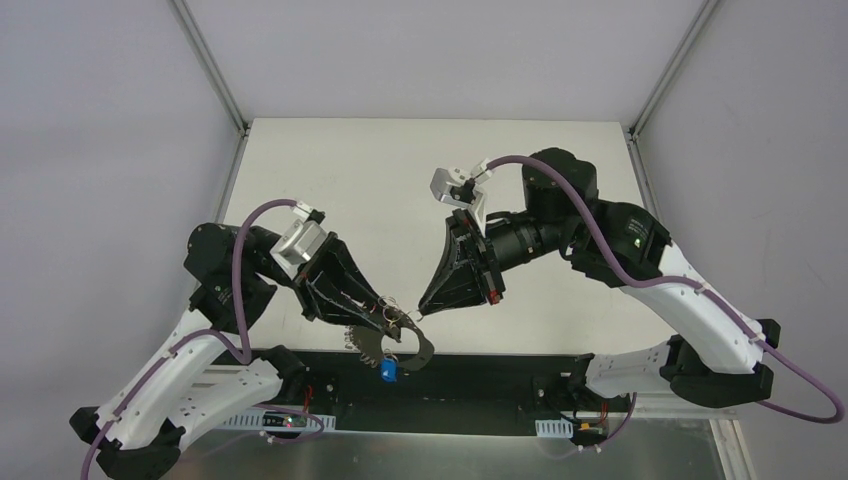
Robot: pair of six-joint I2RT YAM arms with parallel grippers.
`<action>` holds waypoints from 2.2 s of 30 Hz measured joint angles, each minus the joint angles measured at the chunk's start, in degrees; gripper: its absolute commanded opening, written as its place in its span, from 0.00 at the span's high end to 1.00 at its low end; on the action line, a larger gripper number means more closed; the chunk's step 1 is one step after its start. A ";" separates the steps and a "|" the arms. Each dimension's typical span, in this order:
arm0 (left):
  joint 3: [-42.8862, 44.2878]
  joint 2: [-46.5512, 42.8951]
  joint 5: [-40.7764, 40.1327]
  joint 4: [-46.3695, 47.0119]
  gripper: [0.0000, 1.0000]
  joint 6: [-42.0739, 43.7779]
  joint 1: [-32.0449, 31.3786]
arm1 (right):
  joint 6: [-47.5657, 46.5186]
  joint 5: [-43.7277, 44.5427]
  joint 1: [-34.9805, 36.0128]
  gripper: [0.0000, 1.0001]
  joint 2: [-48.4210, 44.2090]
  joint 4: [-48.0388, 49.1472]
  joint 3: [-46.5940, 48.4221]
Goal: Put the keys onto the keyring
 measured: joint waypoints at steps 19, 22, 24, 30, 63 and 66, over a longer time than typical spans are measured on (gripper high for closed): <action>1.62 1.44 2.58 -1.44 1.00 -0.66 -0.31 | -5.29 -5.03 0.00 0.96 0.20 -4.46 -0.11; 1.62 1.44 2.62 -1.97 1.00 -0.66 -0.31 | -5.86 -3.34 0.00 0.78 -0.81 -3.74 -1.62; 1.64 1.42 2.69 -2.27 1.00 -0.66 -0.31 | -6.38 -1.64 0.00 0.68 -2.34 -3.45 -3.21; 1.64 1.42 2.71 -2.67 1.00 -0.61 -0.31 | -5.51 2.75 0.00 0.55 -9.07 2.34 -9.31; 1.64 0.59 2.64 -2.69 1.00 -0.57 -0.33 | -1.57 4.98 2.36 0.72 -8.94 20.04 -18.10; 1.64 0.59 2.62 -2.84 1.00 -0.44 -0.33 | -2.10 4.85 2.67 0.80 -8.94 19.67 -17.73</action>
